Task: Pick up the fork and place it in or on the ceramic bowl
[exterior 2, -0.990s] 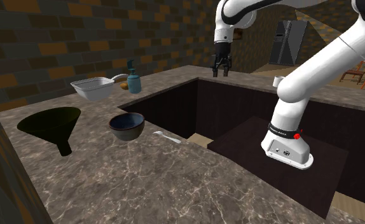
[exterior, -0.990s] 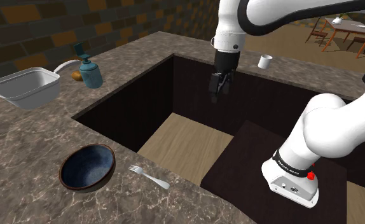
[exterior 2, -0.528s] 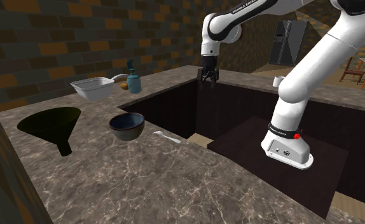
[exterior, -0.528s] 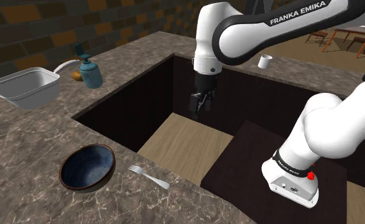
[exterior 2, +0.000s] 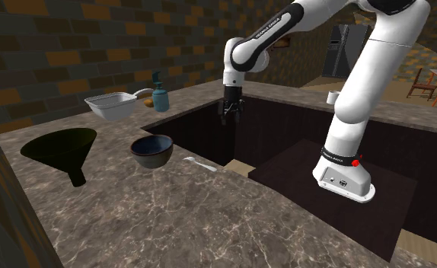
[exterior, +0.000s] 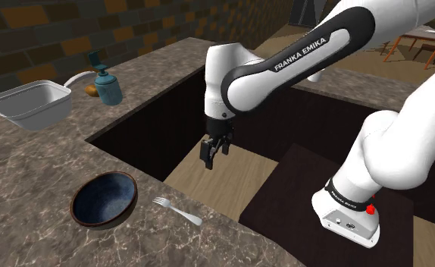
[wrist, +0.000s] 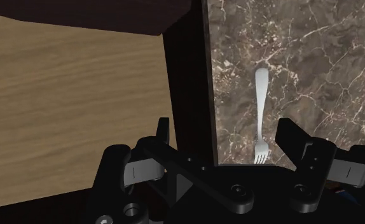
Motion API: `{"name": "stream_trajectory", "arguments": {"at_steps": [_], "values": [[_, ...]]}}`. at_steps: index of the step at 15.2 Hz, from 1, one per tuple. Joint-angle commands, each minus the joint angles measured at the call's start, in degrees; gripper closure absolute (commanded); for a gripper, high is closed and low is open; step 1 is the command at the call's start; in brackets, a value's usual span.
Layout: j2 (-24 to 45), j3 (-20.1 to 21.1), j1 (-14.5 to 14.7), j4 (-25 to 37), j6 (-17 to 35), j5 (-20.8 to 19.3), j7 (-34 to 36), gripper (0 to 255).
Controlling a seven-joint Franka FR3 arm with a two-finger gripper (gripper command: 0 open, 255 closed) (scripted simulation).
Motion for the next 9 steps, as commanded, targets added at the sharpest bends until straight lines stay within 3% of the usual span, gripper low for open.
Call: {"name": "stream_trajectory", "arguments": {"at_steps": [1, 9], "values": [[4.5, 1.1, 0.6, 1.3, 3.7, -0.1, 0.8, 0], [22.4, 3.6, 4.1, 10.2, 14.1, -4.5, 6.4, 0]]}}
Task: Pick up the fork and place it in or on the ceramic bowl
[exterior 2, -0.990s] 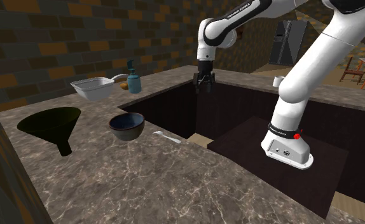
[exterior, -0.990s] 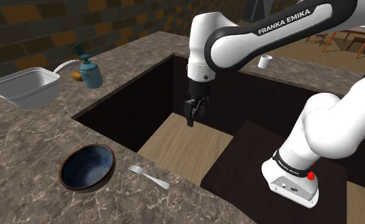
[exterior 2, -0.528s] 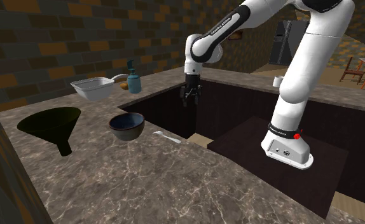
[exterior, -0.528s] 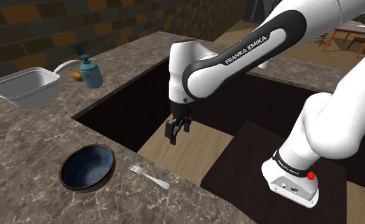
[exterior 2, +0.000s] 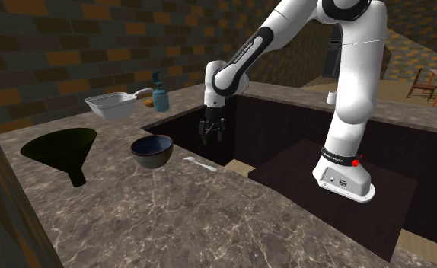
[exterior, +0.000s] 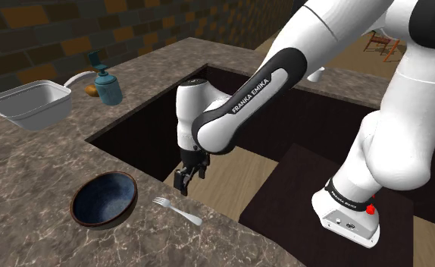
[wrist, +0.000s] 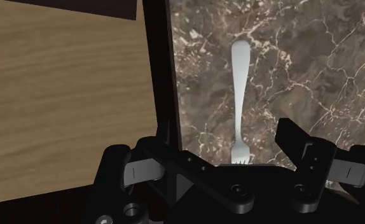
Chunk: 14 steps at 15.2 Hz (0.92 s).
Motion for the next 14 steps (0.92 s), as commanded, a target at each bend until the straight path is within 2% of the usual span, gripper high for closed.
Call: {"name": "stream_trajectory", "arguments": {"at_steps": [1, 5, 14], "values": [[4.8, 0.1, 1.2, 2.9, 2.4, -1.6, 1.7, 0], [12.8, -0.5, 4.0, 8.6, 5.1, -4.4, 4.3, 0], [17.9, -1.2, 5.7, 9.1, 9.8, -5.4, 5.0, 0]]}}
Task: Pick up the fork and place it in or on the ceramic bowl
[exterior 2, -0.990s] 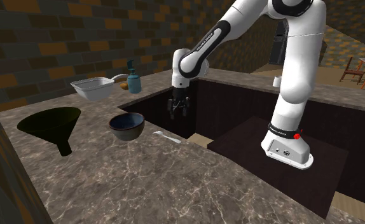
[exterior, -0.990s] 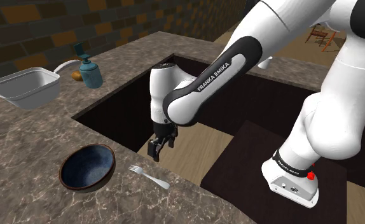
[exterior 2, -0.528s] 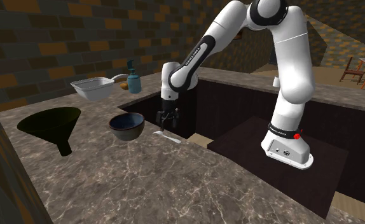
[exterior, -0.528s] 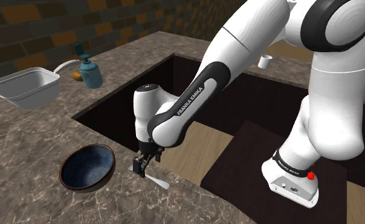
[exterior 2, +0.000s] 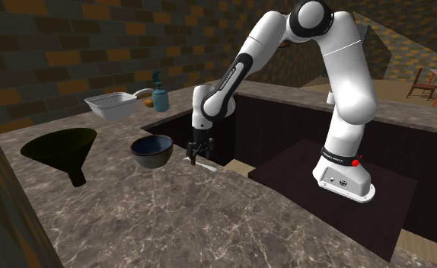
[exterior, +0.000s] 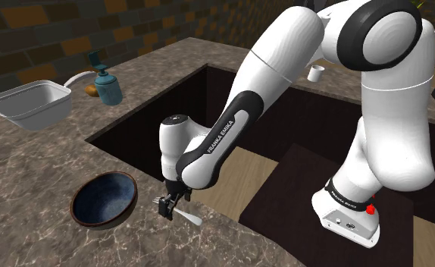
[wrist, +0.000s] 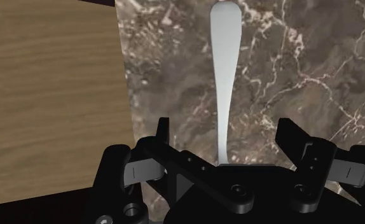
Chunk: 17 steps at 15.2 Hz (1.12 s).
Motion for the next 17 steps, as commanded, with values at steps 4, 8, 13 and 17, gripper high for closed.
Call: {"name": "stream_trajectory", "arguments": {"at_steps": [4, 8, 13, 17], "values": [[0.4, -0.1, 0.2, 0.1, 0.3, -0.1, 0.1, 0], [0.4, -0.1, 0.2, 0.1, 0.3, -0.1, 0.1, 255], [0.3, 0.0, 0.1, 0.1, 0.3, -0.1, 0.1, 255], [-0.3, 0.1, 0.0, 0.0, -0.3, 0.0, 0.2, 255]]}}
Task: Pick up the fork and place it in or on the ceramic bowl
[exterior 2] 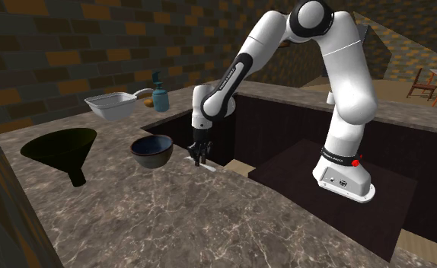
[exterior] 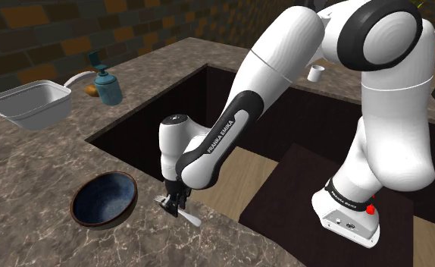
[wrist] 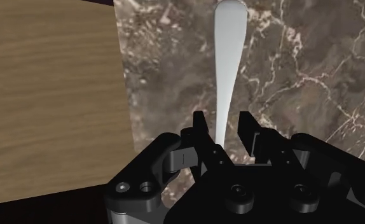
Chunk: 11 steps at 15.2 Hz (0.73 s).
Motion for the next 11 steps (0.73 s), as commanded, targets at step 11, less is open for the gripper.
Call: {"name": "stream_trajectory", "arguments": {"at_steps": [11], "values": [[-7.6, 1.2, -1.2, -0.4, -7.2, 1.5, 0.5, 255]]}}
